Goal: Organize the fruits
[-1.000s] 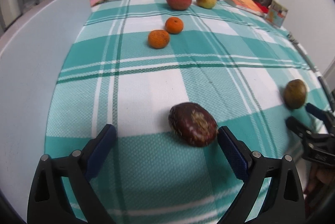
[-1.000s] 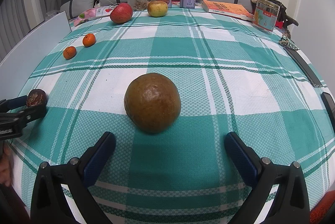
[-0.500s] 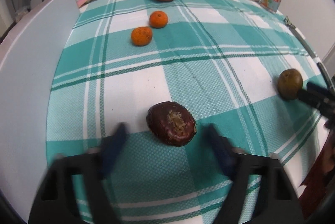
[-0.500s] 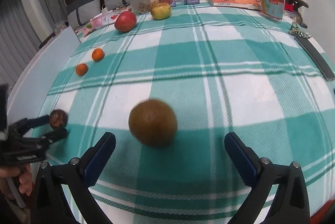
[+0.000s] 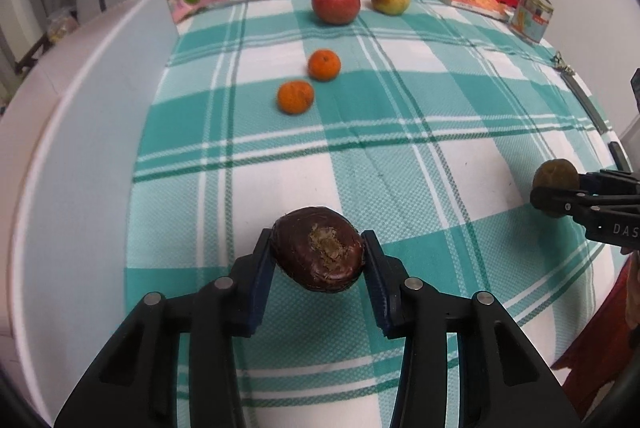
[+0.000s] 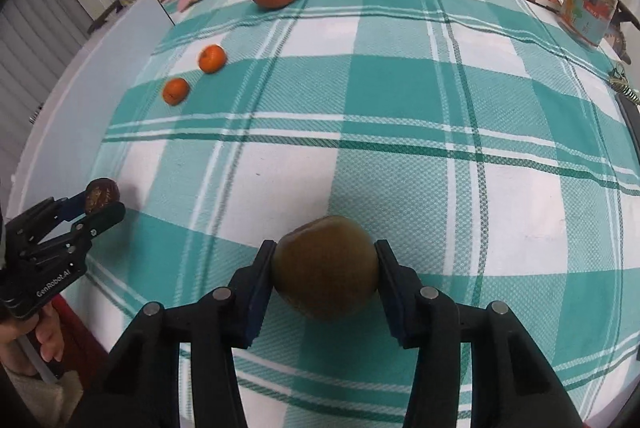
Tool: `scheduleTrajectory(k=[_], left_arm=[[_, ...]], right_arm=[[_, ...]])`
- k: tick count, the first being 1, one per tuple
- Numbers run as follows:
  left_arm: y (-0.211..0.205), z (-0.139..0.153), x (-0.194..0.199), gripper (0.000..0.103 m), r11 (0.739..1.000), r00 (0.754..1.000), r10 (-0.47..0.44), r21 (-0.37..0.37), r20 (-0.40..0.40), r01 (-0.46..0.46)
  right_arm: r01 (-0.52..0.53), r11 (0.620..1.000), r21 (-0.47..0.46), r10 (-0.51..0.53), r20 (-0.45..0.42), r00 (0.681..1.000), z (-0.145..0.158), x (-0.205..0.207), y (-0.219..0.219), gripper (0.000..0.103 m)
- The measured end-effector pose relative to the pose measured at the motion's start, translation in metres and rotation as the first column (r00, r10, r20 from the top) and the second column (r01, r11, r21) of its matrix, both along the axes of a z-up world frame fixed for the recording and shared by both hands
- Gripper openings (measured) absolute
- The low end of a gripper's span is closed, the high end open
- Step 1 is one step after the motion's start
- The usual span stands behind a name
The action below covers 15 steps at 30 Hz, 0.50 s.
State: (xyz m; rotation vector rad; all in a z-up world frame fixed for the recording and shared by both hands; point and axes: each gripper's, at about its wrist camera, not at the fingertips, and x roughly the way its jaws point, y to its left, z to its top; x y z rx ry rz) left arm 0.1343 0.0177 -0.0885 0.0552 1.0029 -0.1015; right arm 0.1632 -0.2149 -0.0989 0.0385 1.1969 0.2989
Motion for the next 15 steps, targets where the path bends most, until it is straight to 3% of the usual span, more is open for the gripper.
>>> scheduleTrajectory(k=[7,15], left_arm=[[0.002,0.036,-0.014,0.043,0.999,0.995,0.005,0.044,0.101,-0.01],[0.013,0.06,-0.025,0.043,0.996,0.986,0.026,0.082,0.164,-0.04]], right_arm=[[-0.036,0.998,0.054,0.034,0.036,0.999,0.034,-0.005,0.017,0.048],[-0.104,0.988,0.114,0.096,0.073,0.993,0.067,-0.007,0.053,0.048]])
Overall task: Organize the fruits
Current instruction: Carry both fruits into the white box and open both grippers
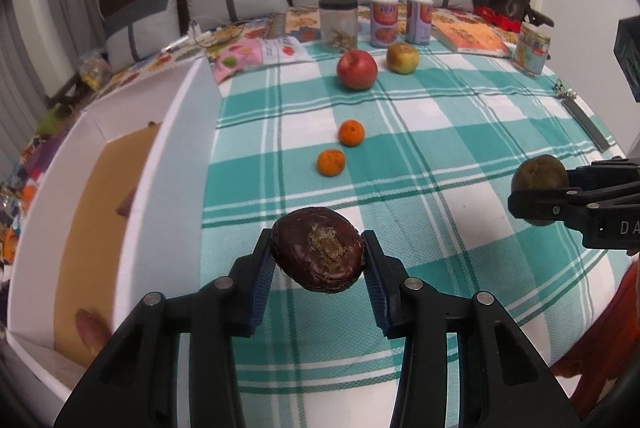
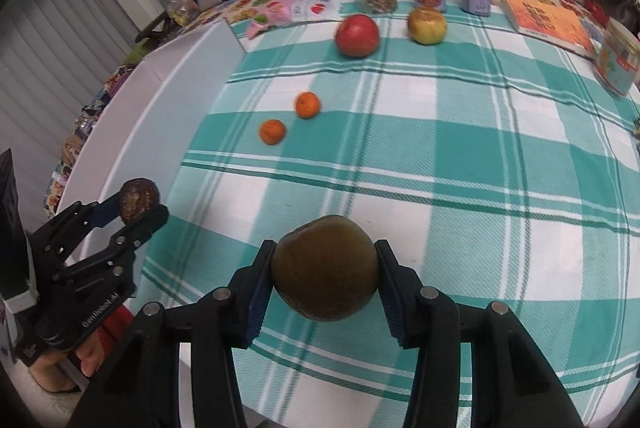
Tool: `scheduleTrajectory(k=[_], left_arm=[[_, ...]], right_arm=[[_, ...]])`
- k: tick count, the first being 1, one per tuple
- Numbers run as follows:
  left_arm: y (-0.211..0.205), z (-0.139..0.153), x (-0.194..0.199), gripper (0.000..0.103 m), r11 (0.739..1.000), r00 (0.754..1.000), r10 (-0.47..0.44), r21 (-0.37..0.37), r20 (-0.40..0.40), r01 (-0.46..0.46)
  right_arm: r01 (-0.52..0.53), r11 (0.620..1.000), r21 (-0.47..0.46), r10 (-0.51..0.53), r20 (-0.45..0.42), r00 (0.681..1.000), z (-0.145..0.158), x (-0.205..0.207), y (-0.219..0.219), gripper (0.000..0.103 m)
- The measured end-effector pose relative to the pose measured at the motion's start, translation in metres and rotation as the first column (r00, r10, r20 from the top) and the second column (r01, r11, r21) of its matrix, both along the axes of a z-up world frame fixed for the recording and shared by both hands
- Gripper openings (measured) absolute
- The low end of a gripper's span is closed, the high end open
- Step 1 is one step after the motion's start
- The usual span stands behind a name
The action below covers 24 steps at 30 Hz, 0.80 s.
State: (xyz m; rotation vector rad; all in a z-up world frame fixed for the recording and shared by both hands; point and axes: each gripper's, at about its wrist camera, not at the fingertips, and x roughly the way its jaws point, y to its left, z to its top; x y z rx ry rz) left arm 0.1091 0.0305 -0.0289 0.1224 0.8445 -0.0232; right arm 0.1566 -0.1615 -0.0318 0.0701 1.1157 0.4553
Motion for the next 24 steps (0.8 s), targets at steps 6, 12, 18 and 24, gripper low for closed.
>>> scheduleTrajectory(k=[6,12,18,24], left_arm=[[0.018,0.016,-0.007,0.043,0.999,0.999,0.035,0.003,0.027,-0.035],[0.049,0.031,-0.013,0.043,0.996,0.995,0.084,0.002,0.044,-0.084],[0.091,0.039,-0.018,0.043,0.989,0.99,0.141,-0.051,0.027,-0.14],[0.155,0.049,-0.018,0.043,0.972,0.972,0.231,-0.04,0.028,-0.23]], right_arm=[[-0.068,0.996,0.059,0.067,0.008,0.998,0.018,-0.001,0.035,0.048],[-0.14,0.988,0.066,0.139,0.029,0.99,0.032,-0.002,0.076,0.048],[-0.217,0.974,0.07,0.215,0.043,0.976,0.043,-0.004,0.121,0.048],[-0.332,0.94,0.078,0.328,0.055,0.943,0.054,-0.005,0.185,0.048]])
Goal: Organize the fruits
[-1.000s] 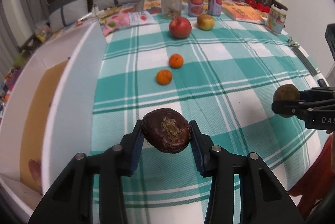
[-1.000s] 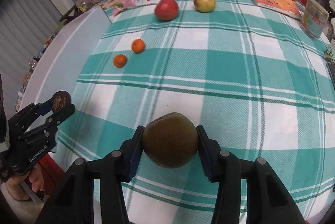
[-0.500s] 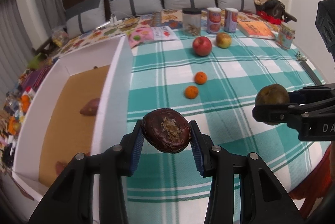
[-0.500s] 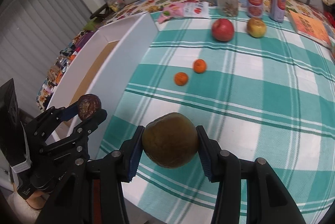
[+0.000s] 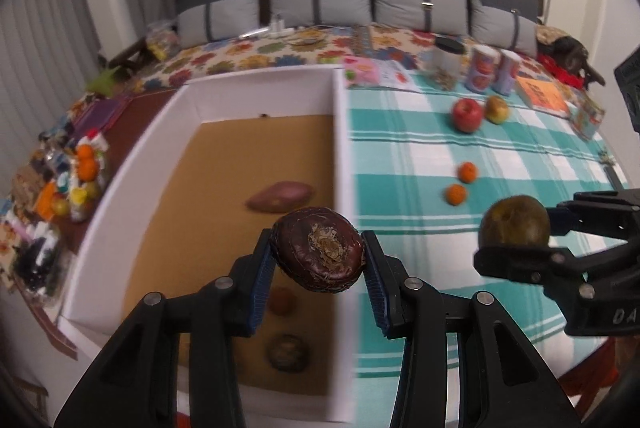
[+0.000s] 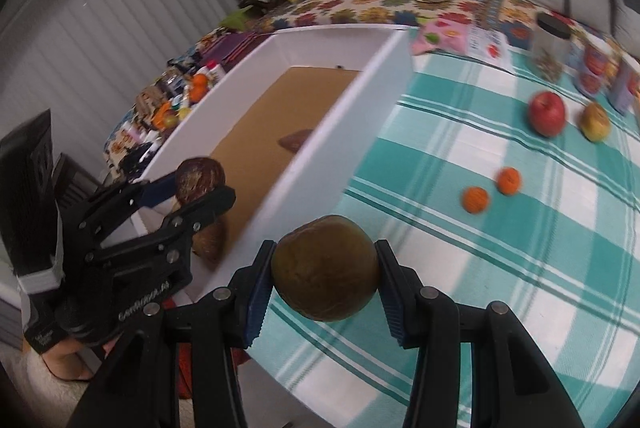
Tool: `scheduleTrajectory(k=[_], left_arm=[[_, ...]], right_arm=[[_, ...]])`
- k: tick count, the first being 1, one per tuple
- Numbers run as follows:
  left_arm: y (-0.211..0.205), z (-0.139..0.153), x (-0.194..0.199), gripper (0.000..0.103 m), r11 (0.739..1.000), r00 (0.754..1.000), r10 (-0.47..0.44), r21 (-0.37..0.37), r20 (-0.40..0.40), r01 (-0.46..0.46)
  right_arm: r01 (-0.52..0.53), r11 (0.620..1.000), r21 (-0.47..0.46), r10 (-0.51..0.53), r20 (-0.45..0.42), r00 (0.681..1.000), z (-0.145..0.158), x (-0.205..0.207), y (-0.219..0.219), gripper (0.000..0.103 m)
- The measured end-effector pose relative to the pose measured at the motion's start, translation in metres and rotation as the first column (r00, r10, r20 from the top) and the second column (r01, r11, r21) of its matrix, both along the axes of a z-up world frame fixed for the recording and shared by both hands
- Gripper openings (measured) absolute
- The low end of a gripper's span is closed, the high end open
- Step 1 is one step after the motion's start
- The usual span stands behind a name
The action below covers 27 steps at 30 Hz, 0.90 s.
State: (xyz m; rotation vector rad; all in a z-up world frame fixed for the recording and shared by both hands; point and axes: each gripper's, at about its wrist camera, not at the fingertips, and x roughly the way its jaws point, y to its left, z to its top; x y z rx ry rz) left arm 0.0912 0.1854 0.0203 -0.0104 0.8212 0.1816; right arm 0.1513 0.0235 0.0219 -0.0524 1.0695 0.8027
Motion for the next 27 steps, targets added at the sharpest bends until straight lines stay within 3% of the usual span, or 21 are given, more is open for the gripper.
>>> scheduleTrajectory(k=[4,8,12,15,19,20,21,22,23,27], left_arm=[[0.065,-0.012,0.014,0.043,0.993,0.995,0.075,-0.091,-0.068,-0.081],[0.124,-0.05,0.032,0.043,0.966,0.971,0.132,-0.193,-0.198,-0.171],[0.15,-0.084,0.041,0.043,0.945,0.941,0.161,-0.229,-0.298,-0.234],[0.152,-0.099,0.05,0.044,0.944,0.926,0.163,-0.218,-0.342,-0.247],[0.146,-0.104,0.055,0.047,0.945,0.917,0.169,-0.205,-0.362,-0.255],[0.146,-0.102,0.055,0.056,0.946,0.919,0.175,-0.199,-0.352,-0.256],[0.147,-0.099,0.054,0.061,0.947,0.924,0.185,-0.192,-0.336,-0.259],[0.147,-0.095,0.052,0.075,0.947,0.928,0.195,-0.185,-0.318,-0.263],[0.148,-0.091,0.05,0.083,0.946,0.934,0.202,-0.188,-0.295,-0.264],[0.139,-0.069,0.035,0.084,0.946,0.954,0.224,-0.193,-0.197,-0.262]], right_arm=[[-0.075,0.997,-0.007,0.075,0.016,0.997,0.0,0.003,0.055,0.048],[-0.195,0.981,-0.021,0.195,-0.002,0.981,-0.008,0.006,0.121,0.048],[-0.275,0.951,-0.14,0.279,0.011,0.96,-0.037,0.006,0.178,0.049],[-0.248,0.934,-0.257,0.269,0.051,0.962,-0.061,0.014,0.202,0.049],[-0.183,0.93,-0.319,0.217,0.076,0.973,-0.079,0.027,0.21,0.049],[-0.17,0.933,-0.318,0.204,0.078,0.976,-0.081,0.03,0.206,0.052],[-0.163,0.939,-0.305,0.198,0.089,0.976,-0.079,0.031,0.203,0.056],[-0.149,0.943,-0.299,0.189,0.111,0.976,-0.073,0.031,0.199,0.067],[-0.134,0.947,-0.291,0.181,0.141,0.973,-0.067,0.029,0.194,0.078],[-0.079,0.973,-0.215,0.128,0.226,0.966,-0.037,0.021,0.162,0.09]])
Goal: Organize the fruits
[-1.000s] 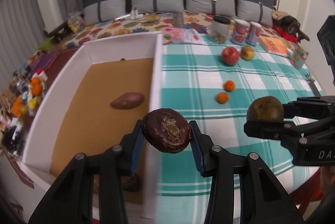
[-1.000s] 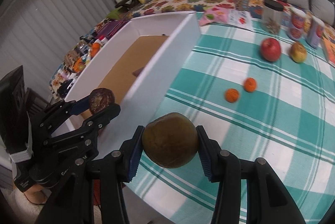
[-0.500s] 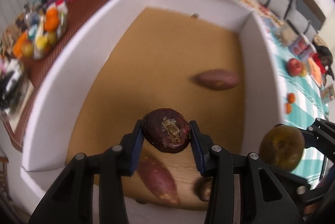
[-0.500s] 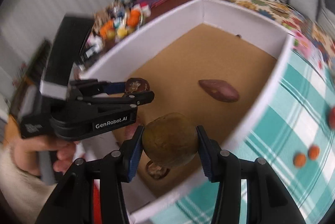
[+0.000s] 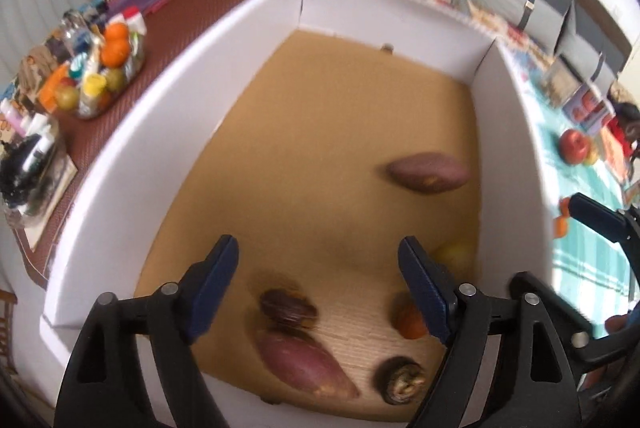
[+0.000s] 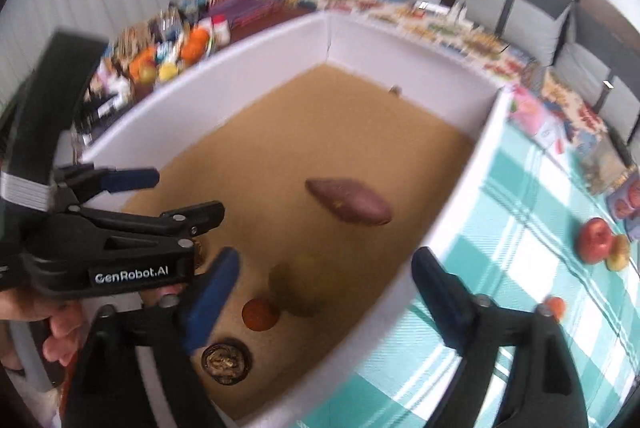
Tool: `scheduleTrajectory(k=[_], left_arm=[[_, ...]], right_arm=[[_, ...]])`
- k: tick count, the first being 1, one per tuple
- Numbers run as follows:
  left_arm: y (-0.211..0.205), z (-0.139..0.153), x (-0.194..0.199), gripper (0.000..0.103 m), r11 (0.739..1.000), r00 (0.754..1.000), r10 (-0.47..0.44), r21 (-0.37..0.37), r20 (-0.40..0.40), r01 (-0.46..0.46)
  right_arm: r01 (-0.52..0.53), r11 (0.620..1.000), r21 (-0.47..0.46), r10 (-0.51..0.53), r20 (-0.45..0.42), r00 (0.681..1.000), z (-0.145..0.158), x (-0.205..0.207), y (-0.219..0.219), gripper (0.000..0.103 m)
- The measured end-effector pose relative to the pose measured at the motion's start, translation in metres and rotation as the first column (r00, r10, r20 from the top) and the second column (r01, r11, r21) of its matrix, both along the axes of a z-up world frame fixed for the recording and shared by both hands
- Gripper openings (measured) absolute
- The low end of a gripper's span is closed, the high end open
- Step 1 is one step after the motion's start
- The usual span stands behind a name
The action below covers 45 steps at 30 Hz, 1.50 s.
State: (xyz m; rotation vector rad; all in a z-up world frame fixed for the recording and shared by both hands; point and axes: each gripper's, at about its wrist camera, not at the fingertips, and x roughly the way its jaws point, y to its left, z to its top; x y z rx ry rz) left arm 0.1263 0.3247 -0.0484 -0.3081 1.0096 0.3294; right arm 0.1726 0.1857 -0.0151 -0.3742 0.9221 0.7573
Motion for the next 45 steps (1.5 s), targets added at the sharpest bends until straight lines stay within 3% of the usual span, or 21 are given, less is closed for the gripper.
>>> scheduleTrajectory(k=[4,9,15,23,32,45], left_arm=[[-0.032,0.024,-0.016,0.085,0.999,0.996,-0.027,0.041,0.089,0.023],[-0.101,0.05,-0.031,0.087,0.989,0.977,-0.13,0.096,0.169,0.115],[-0.196,0.059,-0.04,0.088,0.961,0.937,-0.276,0.092,0.214,0.262],[-0.293,0.011,-0.028,0.088,0.922,0.909,-0.387,0.059,0.152,0.383],[-0.345,-0.037,-0.01,0.088,0.887,0.884,-0.46,0.09,0.088,0.453],[-0.345,-0.078,0.029,0.088,0.915,0.914,-0.403,0.057,0.058,0.4]], right_arm=[[0.045,0.998,0.036,-0.047,0.077,0.996,0.027,-0.016,-0.038,0.092],[0.12,0.992,0.032,-0.124,0.157,0.98,0.044,-0.037,-0.104,0.093],[0.266,0.964,0.001,-0.26,0.204,0.944,0.034,-0.054,-0.2,0.093],[0.456,0.889,-0.024,-0.445,0.188,0.876,-0.004,-0.063,-0.318,0.093],[0.579,0.815,-0.021,-0.57,0.152,0.808,-0.041,-0.054,-0.377,0.093],[0.615,0.787,-0.058,-0.606,0.115,0.787,-0.078,-0.027,-0.392,0.093]])
